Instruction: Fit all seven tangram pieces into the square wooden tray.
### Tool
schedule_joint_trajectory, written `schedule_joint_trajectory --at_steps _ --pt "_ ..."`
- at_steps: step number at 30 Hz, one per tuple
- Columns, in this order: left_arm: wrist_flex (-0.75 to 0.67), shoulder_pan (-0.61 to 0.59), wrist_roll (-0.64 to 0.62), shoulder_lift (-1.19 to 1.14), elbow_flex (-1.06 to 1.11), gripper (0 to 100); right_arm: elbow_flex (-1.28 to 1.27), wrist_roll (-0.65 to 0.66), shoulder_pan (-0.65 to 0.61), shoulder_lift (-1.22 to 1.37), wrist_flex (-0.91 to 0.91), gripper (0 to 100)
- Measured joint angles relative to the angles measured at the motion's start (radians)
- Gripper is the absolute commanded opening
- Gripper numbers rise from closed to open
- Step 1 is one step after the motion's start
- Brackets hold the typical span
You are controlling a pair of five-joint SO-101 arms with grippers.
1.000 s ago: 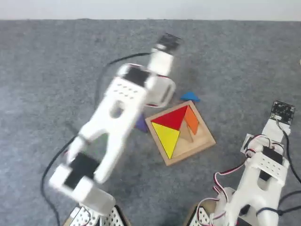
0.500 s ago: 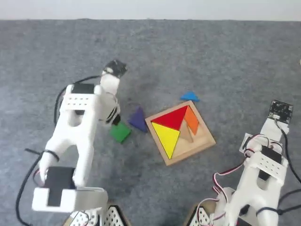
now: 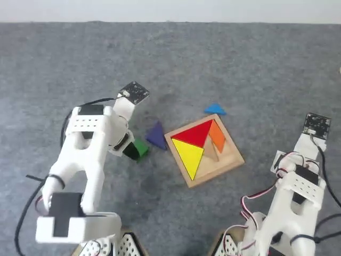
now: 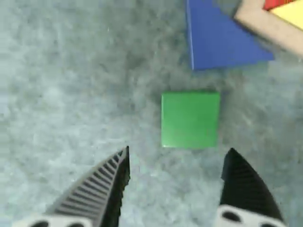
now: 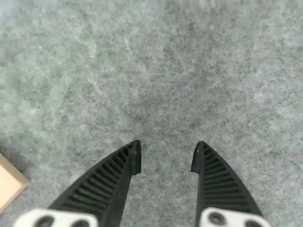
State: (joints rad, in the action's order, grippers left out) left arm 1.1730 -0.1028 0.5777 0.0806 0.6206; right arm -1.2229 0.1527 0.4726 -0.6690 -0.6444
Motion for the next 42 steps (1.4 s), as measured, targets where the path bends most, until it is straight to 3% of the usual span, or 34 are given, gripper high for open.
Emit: schedule_joint_trajectory --at_steps 6,12,20,32,36,42 --pt "-0.021 0.084 -0.015 -0.189 -0.060 30 0.000 0.000 0.000 0.000 0.000 18.5" --pt "0.005 0.074 -0.044 -0.354 -0.196 27 0.000 0.000 0.000 0.000 0.000 18.4" --pt "0.026 0.074 -0.051 -0.368 -0.224 2 0.000 0.000 0.000 0.000 0.000 18.4" --pt "0.075 0.110 -0.101 -0.296 -0.224 1 0.000 0.000 0.000 0.000 0.000 18.4" --pt "0.164 0.222 -0.161 -0.118 -0.224 1 0.000 0.000 0.000 0.000 0.000 18.4" --pt "0.209 0.497 -0.330 0.012 -0.224 1 0.000 0.000 0.000 0.000 0.000 18.4"
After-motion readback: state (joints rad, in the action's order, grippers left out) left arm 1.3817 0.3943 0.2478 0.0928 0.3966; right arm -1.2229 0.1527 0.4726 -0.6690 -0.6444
